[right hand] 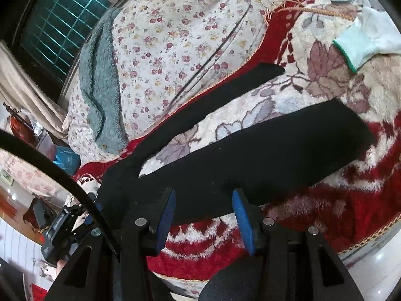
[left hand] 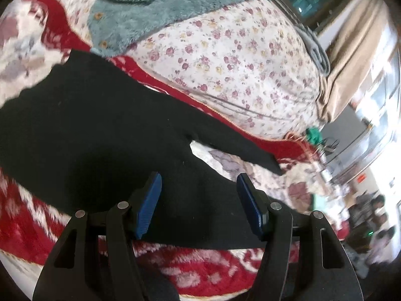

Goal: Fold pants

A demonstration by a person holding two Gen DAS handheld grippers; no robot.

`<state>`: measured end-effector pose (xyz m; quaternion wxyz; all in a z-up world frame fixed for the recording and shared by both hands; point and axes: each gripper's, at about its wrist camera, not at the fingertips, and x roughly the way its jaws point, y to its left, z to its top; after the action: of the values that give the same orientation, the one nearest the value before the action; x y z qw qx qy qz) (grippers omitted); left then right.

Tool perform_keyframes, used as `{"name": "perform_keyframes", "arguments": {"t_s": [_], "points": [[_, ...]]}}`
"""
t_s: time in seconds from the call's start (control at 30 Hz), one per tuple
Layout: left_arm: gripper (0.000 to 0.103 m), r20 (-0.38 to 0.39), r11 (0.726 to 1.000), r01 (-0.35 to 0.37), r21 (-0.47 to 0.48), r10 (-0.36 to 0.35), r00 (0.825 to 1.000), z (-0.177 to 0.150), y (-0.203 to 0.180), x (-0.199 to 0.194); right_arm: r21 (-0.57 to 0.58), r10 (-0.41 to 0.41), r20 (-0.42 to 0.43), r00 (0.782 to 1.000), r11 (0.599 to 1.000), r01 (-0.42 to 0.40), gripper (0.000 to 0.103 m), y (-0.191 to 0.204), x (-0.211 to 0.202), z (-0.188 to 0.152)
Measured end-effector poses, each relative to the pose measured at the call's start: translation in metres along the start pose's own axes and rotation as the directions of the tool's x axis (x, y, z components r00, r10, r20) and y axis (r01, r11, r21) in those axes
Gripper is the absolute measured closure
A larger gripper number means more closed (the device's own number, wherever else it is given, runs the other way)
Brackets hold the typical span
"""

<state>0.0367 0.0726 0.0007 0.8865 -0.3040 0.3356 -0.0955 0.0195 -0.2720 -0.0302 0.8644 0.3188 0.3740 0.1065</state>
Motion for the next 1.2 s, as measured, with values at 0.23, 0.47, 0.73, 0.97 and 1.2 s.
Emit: {"name": "perform_keyframes", "arguments": {"t_s": [0.23, 0.47, 0.73, 0.97, 1.2], "points": [[0.04, 0.049, 0.992, 0.022, -0.125, -0.016, 0.999, 0.046, 0.043, -0.025, 0.06, -0.007, -0.033, 0.999, 0.998, 0.009, 0.058, -0.009, 0.005, 0.004], [0.024, 0.024, 0.957, 0.062, -0.284, -0.057, 0.998, 0.146, 0.102, -0.036, -0.061, -0.091, -0.048, 0.995, 0.994, 0.088, 0.058, 0.012, -0.002, 0.054], [0.024, -0.125, 0.918, -0.022, -0.395, -0.03, 0.992, 0.235, 0.176, 0.015, -0.166, -0.221, -0.018, 0.975, 0.962, 0.215, 0.058, 0.025, -0.012, 0.15], [0.024, -0.2, 0.941, -0.057, -0.333, -0.011, 0.98, 0.234, 0.21, 0.064, -0.162, -0.277, -0.1, 0.956, 0.952, 0.258, 0.058, 0.001, 0.01, 0.148], [0.024, -0.221, 0.949, -0.091, -0.303, 0.023, 0.975, 0.237, 0.221, 0.086, -0.124, -0.278, -0.155, 0.948, 0.957, 0.261, 0.058, -0.014, 0.029, 0.13]]}}
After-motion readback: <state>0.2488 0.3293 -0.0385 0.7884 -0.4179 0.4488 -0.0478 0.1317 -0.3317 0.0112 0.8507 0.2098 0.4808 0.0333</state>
